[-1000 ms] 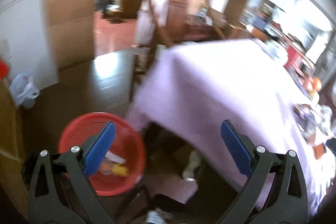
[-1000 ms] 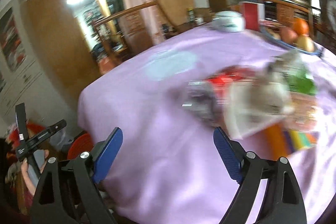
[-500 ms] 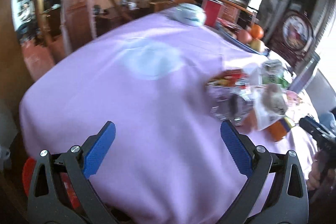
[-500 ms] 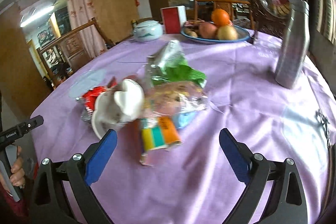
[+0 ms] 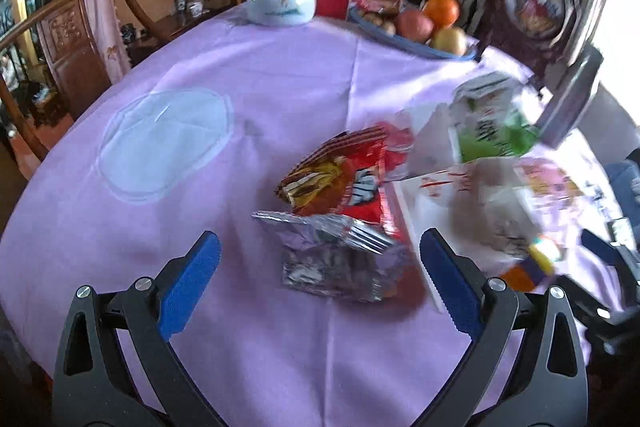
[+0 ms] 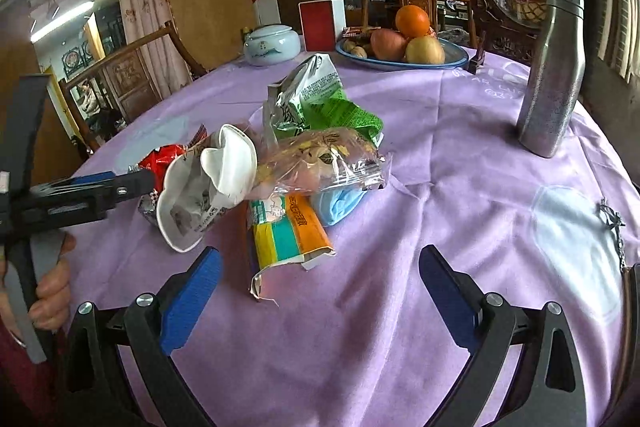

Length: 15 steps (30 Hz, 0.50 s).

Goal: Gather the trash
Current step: 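Move the left tool back to the silver snack wrapper on the table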

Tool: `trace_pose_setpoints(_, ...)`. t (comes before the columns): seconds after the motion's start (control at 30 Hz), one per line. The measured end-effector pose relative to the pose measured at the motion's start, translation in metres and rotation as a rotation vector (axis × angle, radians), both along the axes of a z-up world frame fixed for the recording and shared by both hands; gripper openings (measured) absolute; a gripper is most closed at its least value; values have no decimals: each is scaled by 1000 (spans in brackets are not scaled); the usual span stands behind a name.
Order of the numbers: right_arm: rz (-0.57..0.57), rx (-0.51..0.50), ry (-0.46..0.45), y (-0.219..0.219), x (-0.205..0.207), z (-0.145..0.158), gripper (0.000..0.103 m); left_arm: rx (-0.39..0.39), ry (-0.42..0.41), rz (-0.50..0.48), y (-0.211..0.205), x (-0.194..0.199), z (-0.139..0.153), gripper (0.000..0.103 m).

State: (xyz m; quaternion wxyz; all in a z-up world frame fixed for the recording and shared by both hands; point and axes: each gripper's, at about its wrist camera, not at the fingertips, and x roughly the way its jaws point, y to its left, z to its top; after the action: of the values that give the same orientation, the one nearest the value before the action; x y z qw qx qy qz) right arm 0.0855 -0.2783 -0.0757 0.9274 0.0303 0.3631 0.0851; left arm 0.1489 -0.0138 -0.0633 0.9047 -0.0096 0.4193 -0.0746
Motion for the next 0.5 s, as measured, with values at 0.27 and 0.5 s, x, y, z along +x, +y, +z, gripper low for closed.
trace_pose_setpoints(0.27,-15,31,22,-4,1,-1,97,-1,-14,245,68,13,-8,96)
trace_pose_setpoints(0.5,-3,22,28,0,3,-2,97,-185,-30,216,88,11,-8,96)
